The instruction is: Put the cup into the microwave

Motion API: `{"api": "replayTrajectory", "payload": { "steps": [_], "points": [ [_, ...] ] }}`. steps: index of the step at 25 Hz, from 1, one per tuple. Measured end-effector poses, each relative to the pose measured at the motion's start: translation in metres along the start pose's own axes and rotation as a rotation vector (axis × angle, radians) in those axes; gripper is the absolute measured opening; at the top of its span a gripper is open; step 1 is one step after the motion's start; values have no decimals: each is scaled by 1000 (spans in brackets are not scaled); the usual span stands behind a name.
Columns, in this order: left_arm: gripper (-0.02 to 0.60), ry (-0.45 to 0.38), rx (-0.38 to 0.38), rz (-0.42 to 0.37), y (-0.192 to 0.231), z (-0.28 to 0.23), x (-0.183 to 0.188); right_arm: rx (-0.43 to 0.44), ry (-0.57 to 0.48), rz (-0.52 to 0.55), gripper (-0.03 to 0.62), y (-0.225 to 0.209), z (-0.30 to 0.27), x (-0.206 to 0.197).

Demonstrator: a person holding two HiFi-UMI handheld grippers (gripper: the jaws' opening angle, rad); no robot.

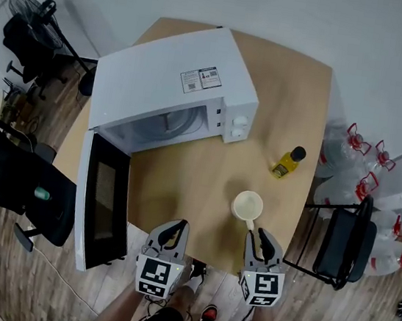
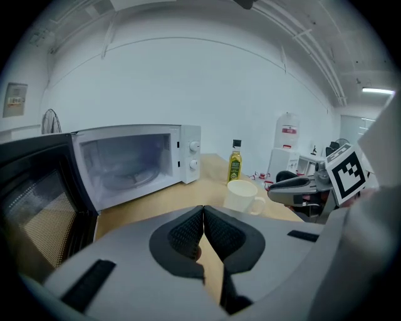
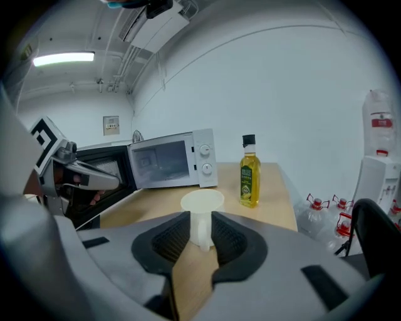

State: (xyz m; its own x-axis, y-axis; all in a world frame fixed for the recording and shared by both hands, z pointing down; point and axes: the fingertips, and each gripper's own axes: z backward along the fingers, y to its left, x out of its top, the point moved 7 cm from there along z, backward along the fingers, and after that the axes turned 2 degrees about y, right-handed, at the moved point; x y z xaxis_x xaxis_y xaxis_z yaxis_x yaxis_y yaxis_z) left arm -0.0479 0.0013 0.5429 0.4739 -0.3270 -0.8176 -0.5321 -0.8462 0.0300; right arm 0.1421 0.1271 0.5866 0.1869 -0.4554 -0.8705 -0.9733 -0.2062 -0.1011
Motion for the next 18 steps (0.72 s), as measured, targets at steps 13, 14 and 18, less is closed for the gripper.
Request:
{"api": "replayTrajectory", "payload": {
  "steps": [13,14,18],
  "points": [
    [25,34,-1,6,9,-21,-20,6,54,-11,196,-2,-36,-30],
    [25,39,-2,8,9,-23,-22,5,56,-14,196,-2,-37,-31],
    [25,48,-6,13,11,-26,-26,-16,59,-7,176,-3,-42,-33]
  ]
}}
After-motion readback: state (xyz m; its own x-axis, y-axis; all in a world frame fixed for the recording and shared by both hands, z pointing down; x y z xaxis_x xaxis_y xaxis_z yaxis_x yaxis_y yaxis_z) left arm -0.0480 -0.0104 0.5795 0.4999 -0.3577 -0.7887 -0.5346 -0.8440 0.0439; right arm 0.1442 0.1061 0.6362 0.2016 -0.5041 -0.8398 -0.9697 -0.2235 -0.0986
